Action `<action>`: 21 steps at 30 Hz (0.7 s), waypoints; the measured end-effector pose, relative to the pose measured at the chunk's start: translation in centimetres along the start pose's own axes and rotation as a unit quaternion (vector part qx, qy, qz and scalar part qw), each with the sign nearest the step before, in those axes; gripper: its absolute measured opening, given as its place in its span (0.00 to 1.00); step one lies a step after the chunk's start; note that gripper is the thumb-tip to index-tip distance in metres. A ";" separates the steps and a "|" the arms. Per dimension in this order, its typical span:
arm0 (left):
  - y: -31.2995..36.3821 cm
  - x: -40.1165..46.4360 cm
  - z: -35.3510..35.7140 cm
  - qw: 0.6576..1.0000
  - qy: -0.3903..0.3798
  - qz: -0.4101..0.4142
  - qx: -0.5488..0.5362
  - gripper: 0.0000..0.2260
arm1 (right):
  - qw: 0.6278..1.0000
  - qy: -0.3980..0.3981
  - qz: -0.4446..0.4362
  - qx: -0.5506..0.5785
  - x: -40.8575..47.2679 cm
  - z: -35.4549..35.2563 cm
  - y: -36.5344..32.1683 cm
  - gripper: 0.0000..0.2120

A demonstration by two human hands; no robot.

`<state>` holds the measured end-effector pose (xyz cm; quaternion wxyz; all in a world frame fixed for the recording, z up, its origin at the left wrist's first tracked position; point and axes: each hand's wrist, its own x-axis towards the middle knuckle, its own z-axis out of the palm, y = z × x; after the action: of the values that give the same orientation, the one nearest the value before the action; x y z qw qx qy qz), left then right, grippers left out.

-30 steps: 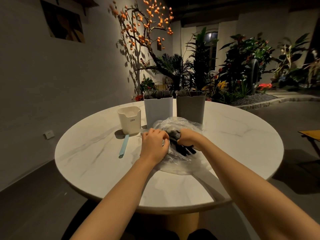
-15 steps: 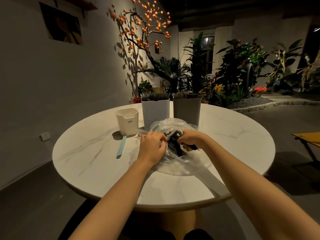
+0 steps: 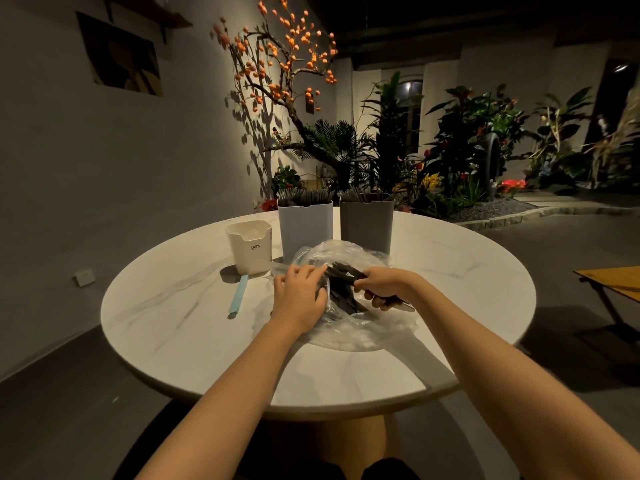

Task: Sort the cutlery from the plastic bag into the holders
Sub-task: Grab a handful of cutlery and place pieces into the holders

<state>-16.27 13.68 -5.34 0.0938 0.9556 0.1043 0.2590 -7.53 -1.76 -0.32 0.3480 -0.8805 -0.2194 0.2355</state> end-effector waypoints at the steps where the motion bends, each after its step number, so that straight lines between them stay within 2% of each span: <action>1: -0.1 0.0 0.1 1.000 -0.005 -0.007 0.006 0.23 | 1.000 -0.002 -0.001 0.000 -0.1 -0.1 0.1 0.07; 6: -0.6 0.3 0.3 0.999 -0.022 -0.039 0.022 0.24 | 0.999 -0.022 -0.015 -0.040 -0.5 -0.8 1.0 0.06; 9: -0.3 0.4 0.3 0.998 -0.026 -0.051 0.020 0.24 | 0.996 -0.028 -0.056 -0.068 -0.8 -0.9 1.5 0.07; 13: -0.1 0.4 0.3 0.999 -0.010 -0.049 0.009 0.22 | 0.985 0.011 -0.129 -0.110 -0.8 -0.1 1.9 0.11; 16: -0.1 0.3 0.2 0.998 0.001 -0.059 0.003 0.22 | 0.966 0.074 -0.187 -0.162 -0.8 0.4 2.2 0.14; 21: -0.1 0.3 0.0 0.997 0.029 -0.063 -0.028 0.22 | 0.953 0.112 -0.215 -0.179 -1.2 0.5 2.8 0.11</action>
<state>-16.01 13.83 -5.19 0.1339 0.9363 0.1592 0.2829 -8.19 -4.06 -2.36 0.2490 -0.8811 -0.4019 0.0120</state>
